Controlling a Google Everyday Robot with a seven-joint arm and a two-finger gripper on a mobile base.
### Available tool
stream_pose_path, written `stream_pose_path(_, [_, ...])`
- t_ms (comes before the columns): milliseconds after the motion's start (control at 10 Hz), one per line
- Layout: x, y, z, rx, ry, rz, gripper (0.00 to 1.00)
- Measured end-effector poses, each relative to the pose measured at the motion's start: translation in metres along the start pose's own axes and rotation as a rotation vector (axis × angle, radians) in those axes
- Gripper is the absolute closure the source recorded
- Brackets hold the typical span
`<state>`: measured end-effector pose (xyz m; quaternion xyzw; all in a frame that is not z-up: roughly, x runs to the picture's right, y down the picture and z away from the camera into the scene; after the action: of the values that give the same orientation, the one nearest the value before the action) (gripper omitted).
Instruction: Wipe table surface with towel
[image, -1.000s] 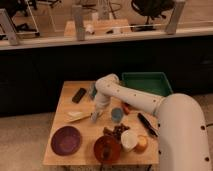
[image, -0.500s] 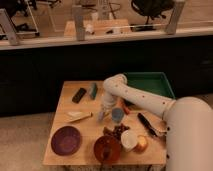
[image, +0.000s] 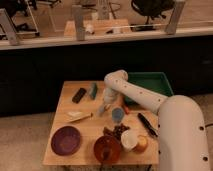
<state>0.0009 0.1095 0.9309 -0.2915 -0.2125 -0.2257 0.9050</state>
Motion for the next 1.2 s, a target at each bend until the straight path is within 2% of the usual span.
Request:
stream_pose_path(300, [-0.029, -0.021, 0.006, 0.006, -0.019, -0.061, 1.00])
stream_pose_path(600, [-0.060, -0.031, 0.012, 0.002, -0.054, -0.132, 1.00])
stream_pose_path(900, [-0.071, -0.013, 0.010, -0.015, -0.080, -0.168, 1.00])
stream_pose_path(1200, [-0.071, 0.011, 0.006, -0.032, -0.085, -0.170, 1.00])
